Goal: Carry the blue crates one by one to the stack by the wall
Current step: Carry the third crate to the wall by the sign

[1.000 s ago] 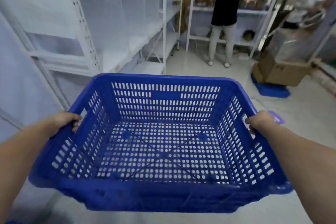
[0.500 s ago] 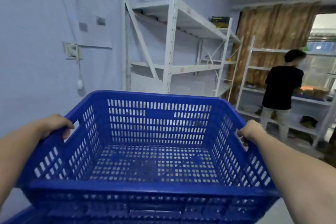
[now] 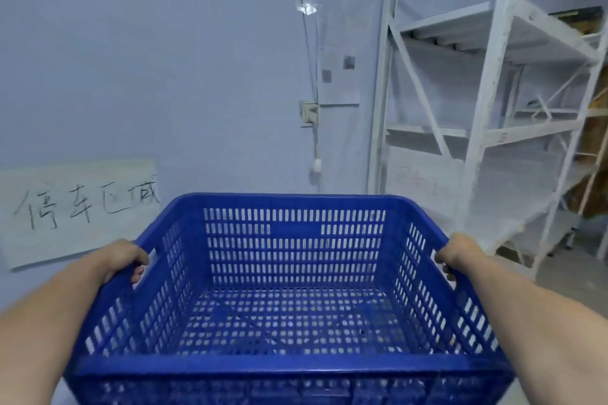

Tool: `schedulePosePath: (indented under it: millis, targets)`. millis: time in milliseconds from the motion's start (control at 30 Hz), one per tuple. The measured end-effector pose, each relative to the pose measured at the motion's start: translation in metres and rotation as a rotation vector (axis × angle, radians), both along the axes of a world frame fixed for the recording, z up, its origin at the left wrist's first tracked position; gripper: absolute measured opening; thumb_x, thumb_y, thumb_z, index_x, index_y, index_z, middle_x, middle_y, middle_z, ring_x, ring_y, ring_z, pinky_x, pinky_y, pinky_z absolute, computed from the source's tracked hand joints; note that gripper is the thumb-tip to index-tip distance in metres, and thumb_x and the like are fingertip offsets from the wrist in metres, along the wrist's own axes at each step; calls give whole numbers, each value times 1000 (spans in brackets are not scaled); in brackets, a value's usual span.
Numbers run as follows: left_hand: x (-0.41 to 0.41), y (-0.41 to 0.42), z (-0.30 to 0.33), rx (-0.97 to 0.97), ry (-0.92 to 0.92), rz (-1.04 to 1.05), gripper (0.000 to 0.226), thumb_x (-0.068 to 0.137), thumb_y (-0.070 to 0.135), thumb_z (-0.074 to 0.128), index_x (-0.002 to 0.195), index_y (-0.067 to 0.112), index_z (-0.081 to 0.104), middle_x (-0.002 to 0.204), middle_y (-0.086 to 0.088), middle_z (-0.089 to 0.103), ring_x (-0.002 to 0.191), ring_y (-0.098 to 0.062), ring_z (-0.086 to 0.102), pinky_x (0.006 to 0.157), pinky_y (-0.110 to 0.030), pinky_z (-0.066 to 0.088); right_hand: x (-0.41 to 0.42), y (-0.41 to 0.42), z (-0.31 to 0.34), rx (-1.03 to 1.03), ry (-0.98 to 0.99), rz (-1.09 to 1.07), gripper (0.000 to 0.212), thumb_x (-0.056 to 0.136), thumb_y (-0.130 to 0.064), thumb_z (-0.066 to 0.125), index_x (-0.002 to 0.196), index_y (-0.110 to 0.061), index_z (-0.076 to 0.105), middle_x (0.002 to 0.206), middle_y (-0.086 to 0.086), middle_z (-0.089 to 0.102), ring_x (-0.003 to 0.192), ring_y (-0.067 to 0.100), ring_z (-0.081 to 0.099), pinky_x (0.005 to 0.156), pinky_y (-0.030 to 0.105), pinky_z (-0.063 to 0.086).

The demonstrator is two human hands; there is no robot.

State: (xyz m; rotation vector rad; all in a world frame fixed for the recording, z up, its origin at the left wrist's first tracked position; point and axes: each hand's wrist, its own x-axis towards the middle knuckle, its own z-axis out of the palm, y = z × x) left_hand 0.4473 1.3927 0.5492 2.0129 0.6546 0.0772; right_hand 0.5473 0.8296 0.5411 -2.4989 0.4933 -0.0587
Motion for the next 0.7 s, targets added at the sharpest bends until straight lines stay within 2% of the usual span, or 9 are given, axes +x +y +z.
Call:
schedulePosePath:
  millis: [200,300,467,533,633,700]
  targets:
    - [-47,68,-55,-71,60,176,40,87,-14,39,52,6,42,30,-8,37,17,-18,33,30,-16,35,44,99,-58,-19,89,139,7,82,1,54,86,5,55,53,19,59,46,28,56,50,32,47]
    - [-73,83,-87,-109,78,287,35,84,-17,39,55,3,43,25,-9,35,15,-17,31,28,-15,34,58,135,-78,-50,137,196,7,82,-2,55,81,5,56,56,18,62,46,28,58,52,34,49]
    - [-105,93,-129,-119,147,431,33,82,-15,41,54,1,45,26,-10,37,16,-18,33,30,-15,36,87,179,-108,-102,176,329,10,83,-5,56,87,4,57,72,22,69,52,29,62,54,34,53]
    - [-113,93,-142,-106,168,492,27,82,-14,42,58,-1,46,27,-11,38,17,-19,33,31,-16,36,98,193,-121,-108,182,372,10,83,-8,57,87,1,56,71,20,69,51,28,63,52,31,53]
    - [-125,96,-164,-72,203,580,16,82,-12,45,67,-6,49,31,-12,41,23,-21,36,39,-22,39,112,213,-138,-118,198,446,9,82,-14,57,83,-5,56,68,14,68,57,25,65,54,27,50]
    - [-133,98,-176,-44,237,621,20,81,-9,47,62,-5,50,35,-15,44,32,-25,40,46,-28,42,120,225,-149,-93,208,485,8,81,-15,57,79,-7,55,69,14,68,60,27,66,58,29,51]
